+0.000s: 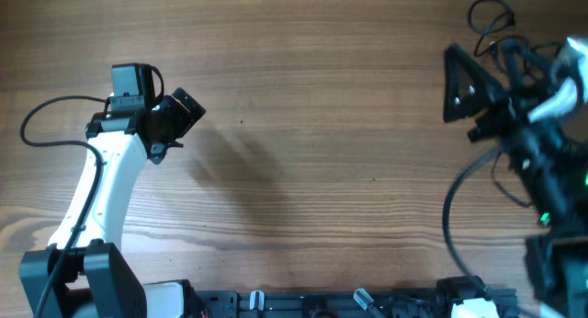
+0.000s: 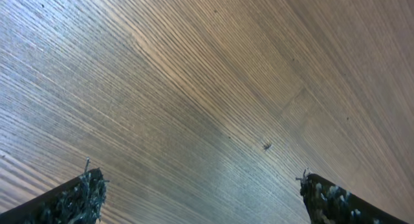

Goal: Untangle cables

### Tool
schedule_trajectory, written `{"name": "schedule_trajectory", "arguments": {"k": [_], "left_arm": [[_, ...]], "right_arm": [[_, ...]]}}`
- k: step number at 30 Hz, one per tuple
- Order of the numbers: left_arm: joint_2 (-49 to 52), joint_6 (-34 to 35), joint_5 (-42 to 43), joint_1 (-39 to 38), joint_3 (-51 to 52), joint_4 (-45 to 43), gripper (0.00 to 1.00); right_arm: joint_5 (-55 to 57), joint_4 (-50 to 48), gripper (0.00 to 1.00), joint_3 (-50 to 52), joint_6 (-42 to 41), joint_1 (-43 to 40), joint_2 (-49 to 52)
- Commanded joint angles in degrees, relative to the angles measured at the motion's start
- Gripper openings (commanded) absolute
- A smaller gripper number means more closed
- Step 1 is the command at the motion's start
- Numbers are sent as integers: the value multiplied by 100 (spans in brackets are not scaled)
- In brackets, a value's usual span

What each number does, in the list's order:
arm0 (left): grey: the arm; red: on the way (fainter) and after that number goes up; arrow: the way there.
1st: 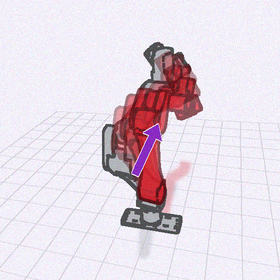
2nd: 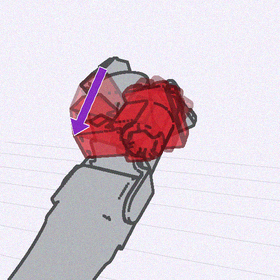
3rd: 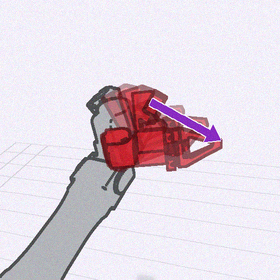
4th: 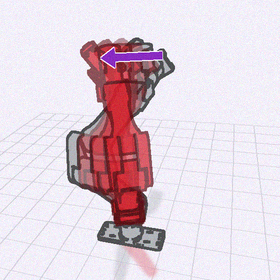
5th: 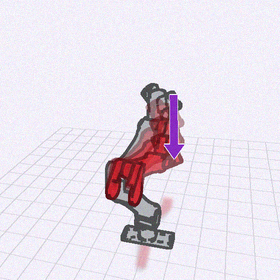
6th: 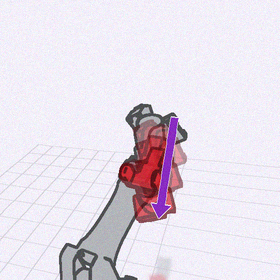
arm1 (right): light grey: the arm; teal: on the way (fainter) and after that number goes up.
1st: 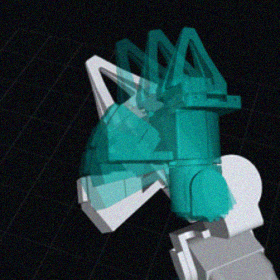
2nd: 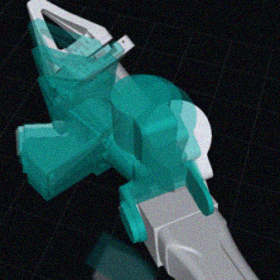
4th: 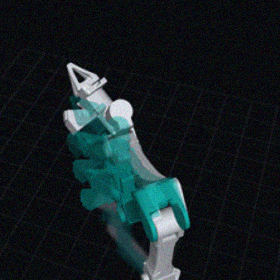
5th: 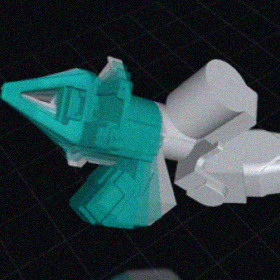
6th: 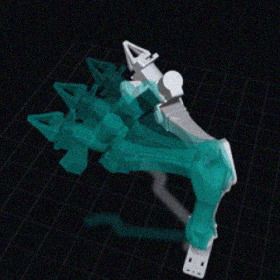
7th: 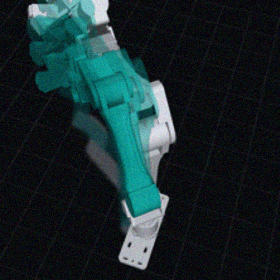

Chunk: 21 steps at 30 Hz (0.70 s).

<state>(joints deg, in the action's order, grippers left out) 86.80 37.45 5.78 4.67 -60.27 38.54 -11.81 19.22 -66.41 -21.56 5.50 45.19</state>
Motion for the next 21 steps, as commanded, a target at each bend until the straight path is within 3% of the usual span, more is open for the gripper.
{"name": "schedule_trajectory", "arguments": {"k": [1, 5, 8, 14, 18, 21], "left_arm": [[37, 35, -52, 33, 4, -13, 100], [37, 35, -52, 33, 4, -13, 100], [37, 35, -52, 33, 4, -13, 100], [37, 35, -52, 33, 4, -13, 100], [37, 35, -52, 33, 4, -13, 100], [37, 35, -52, 33, 4, -13, 100]], "right_arm": [[981, -1003, 100, 1558, -105, 28, -1086], [1333, -2815, 100, 3991, -92, 28, -2505], [1530, -3508, 100, 5163, -96, 28, -3276], [1832, -3412, 99, 6249, -111, 28, -4463], [1847, -3209, 100, 6592, -111, 28, -4500], [1652, -1963, 100, 6610, -258, 28, -4498]]}}
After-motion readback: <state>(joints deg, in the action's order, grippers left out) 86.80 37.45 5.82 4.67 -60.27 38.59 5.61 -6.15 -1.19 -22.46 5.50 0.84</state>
